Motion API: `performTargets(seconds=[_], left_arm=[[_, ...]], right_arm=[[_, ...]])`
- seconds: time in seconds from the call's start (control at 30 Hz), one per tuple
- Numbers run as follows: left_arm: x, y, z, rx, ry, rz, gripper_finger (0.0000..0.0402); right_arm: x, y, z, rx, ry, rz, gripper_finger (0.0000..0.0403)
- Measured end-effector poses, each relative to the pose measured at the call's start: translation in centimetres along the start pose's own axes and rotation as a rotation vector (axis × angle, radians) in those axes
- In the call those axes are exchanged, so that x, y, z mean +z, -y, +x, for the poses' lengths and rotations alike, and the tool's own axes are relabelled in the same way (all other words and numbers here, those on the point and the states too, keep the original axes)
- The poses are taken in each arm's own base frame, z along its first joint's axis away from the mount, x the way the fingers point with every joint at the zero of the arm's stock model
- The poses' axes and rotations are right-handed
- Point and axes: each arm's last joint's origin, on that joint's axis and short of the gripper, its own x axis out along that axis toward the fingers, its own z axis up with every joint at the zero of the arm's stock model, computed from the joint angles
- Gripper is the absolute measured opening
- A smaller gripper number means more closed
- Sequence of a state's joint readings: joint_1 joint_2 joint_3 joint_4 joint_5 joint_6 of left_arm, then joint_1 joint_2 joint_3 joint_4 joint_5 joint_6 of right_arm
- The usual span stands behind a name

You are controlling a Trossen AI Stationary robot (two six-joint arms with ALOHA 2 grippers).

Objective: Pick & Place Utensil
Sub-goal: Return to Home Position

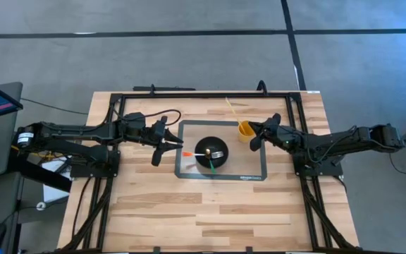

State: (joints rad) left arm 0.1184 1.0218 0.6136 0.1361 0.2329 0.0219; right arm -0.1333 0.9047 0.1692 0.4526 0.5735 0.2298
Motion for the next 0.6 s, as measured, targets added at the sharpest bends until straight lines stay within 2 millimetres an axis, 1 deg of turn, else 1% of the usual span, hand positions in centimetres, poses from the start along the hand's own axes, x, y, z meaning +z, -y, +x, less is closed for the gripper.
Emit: performTargets(seconds=[0.13,0.23,0.3,0.4,0.5,0.6], left_arm=[[0.0,0.0,0.0,0.0,0.0,-0.026,0.0085],[0.2,0.1,-0.4,-0.004,0.013,-0.08,0.0085],[0.7,0.3,-1.1,-0.027,0.044,-0.09,0.0085],[1.8,0.9,-2.9,-0.106,0.111,-0.076,0.0085],[2.6,1.7,-5.6,-0.165,0.169,-0.052,0.0085],[2.4,2.4,-8.2,-0.169,0.203,-0.031,0.0085]], right_arm=[[0.3,-0.2,0.0,0.027,0.024,-0.05,0.0004],[0.9,-0.7,-0.3,0.138,0.074,-0.123,0.0005],[1.5,-1.1,-0.7,0.213,0.129,-0.163,0.0006],[2.3,-1.6,-1.4,0.284,0.21,-0.21,0.0006],[2.7,-1.7,-2.2,0.317,0.25,-0.224,0.0006],[3.1,-1.8,-3.2,0.353,0.279,-0.217,0.0006]])
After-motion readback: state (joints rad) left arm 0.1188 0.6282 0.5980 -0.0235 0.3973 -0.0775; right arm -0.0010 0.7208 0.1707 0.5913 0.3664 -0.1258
